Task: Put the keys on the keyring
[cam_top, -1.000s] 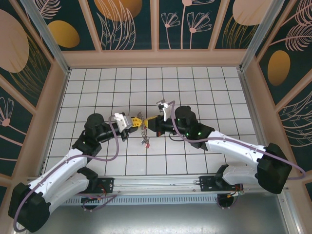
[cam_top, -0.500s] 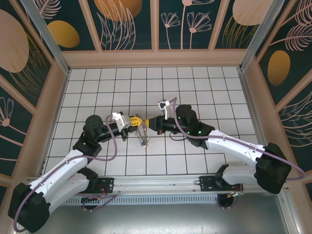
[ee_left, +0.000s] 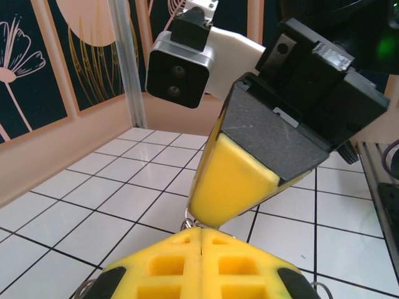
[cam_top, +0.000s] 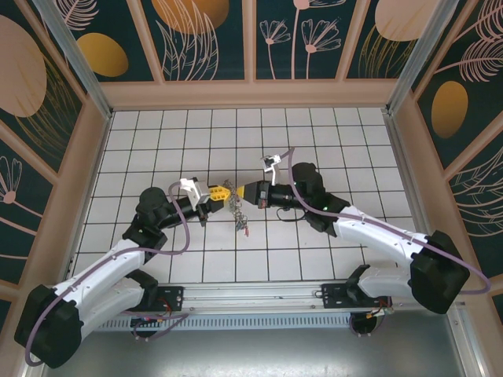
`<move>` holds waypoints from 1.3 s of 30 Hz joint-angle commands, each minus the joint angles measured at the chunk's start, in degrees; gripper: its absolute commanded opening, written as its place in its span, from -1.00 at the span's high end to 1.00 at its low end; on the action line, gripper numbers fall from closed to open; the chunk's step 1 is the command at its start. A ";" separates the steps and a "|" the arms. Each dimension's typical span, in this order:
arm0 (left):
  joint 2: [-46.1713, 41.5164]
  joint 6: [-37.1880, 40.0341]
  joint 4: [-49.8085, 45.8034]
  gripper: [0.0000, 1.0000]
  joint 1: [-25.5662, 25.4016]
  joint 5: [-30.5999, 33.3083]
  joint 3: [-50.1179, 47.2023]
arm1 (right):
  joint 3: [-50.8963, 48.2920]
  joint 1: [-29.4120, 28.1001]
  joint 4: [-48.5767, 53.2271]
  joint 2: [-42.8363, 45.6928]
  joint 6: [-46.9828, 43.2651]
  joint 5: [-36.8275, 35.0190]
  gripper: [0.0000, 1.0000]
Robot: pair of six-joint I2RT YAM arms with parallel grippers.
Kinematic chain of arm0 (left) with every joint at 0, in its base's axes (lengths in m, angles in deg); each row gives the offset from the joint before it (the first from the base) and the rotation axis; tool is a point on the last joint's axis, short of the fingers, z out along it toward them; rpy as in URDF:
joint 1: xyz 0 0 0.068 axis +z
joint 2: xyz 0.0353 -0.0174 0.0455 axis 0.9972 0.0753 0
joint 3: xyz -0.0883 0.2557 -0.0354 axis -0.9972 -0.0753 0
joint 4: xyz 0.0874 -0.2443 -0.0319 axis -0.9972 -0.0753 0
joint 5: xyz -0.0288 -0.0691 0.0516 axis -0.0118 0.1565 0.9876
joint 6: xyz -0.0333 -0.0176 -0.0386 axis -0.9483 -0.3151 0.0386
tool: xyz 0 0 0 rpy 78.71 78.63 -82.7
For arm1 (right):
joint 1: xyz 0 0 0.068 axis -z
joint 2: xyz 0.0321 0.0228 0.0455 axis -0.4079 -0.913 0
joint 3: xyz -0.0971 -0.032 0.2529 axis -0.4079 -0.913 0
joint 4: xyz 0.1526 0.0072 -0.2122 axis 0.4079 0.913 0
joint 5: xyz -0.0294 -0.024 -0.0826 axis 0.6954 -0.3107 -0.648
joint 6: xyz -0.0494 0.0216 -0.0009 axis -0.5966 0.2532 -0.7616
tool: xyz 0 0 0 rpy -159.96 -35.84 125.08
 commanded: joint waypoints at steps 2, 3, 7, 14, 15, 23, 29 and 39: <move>0.93 -2.92 6.98 1.00 -1.43 -0.32 -0.44 | 0.14 1.68 -2.17 -0.83 3.78 -0.01 1.00; 1.28 -3.17 7.28 1.00 -1.55 -0.36 -0.49 | 0.24 1.81 -1.87 -0.65 3.65 -0.01 1.00; 1.98 -4.30 9.05 1.00 -1.73 0.47 -1.24 | -0.09 2.97 -0.09 0.85 2.98 0.32 1.00; 4.25 -4.30 4.54 1.00 -1.73 4.62 -0.69 | 0.20 6.29 11.40 6.10 -4.71 -4.15 1.00; 4.59 -4.45 2.76 1.00 -1.73 5.70 -0.01 | 0.57 6.62 14.16 6.69 -6.79 -5.81 1.00; 6.86 -4.53 -20.50 0.30 -1.72 16.84 10.44 | 3.09 18.03 38.86 7.24 -13.08 -26.23 1.00; 4.50 -10.88 -29.16 -0.16 -1.64 28.11 12.14 | -0.39 23.20 44.09 3.56 -17.39 -30.07 1.00; 8.39 -23.07 -50.30 -0.97 -1.50 39.13 20.31 | -2.06 24.29 45.20 -7.00 -20.97 -31.74 1.00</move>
